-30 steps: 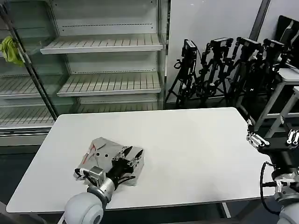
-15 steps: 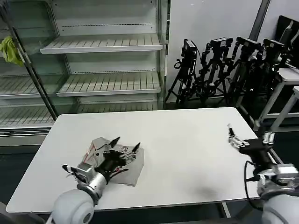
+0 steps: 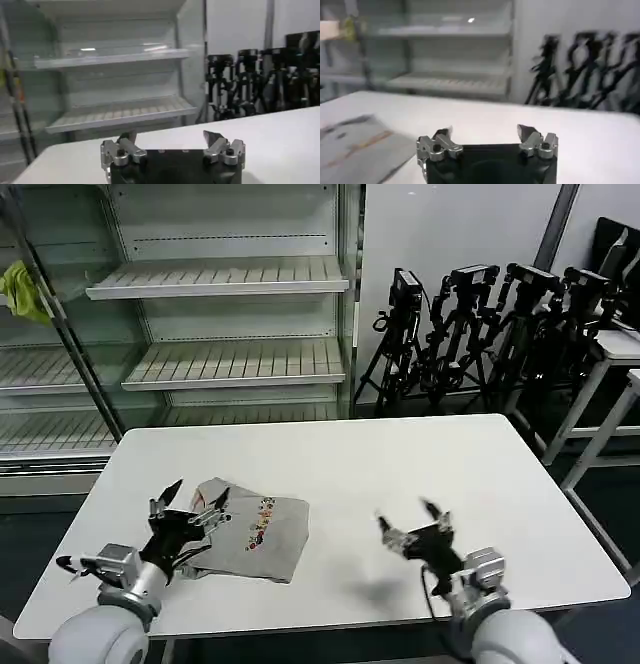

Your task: Fold and organize the clothes.

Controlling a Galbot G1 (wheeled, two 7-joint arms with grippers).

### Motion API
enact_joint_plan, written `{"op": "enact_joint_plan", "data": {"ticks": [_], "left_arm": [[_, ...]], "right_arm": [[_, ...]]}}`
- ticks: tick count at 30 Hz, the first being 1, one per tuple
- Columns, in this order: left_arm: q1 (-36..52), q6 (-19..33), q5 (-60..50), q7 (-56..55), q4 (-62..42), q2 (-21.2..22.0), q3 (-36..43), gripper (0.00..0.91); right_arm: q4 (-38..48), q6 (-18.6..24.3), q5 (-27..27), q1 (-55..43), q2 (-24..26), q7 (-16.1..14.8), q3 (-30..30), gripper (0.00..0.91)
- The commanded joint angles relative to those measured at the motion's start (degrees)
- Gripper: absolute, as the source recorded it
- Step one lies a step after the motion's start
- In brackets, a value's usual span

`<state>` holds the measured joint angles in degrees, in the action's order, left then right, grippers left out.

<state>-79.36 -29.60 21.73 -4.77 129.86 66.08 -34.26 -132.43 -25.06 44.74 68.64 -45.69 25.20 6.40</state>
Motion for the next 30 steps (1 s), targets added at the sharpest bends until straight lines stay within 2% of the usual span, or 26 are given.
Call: {"op": "enact_joint_plan", "data": {"ticks": [1,12,18,30], "left_arm": [[-7.42,0.46,-2.73,0.16,1.26,3.22,-6.60,0.907],[-9.13,1.51,-3.51,0.33,1.75,3.60,-8.36,0.907],[-9.65,1.90,-4.17,0.42,1.85,4.06,-8.40,0.907],[-10.57,2.80,-5.31,0.61,2.25,5.32,-8.33,0.907]], "right_arm": [[0.51,-2.53,5.80,-5.38,-1.37,0.91,-17.37,0.907],[9.53,-1.30,6.34,-7.89,-11.03,-0.67,-15.53,0.907],[14.80,-1.56,6.98,-11.75,-18.59,-0.08,-16.90,0.907],[24.44,-1.88,6.66,-16.51,-27.41,0.56,-17.73,0.907]]}}
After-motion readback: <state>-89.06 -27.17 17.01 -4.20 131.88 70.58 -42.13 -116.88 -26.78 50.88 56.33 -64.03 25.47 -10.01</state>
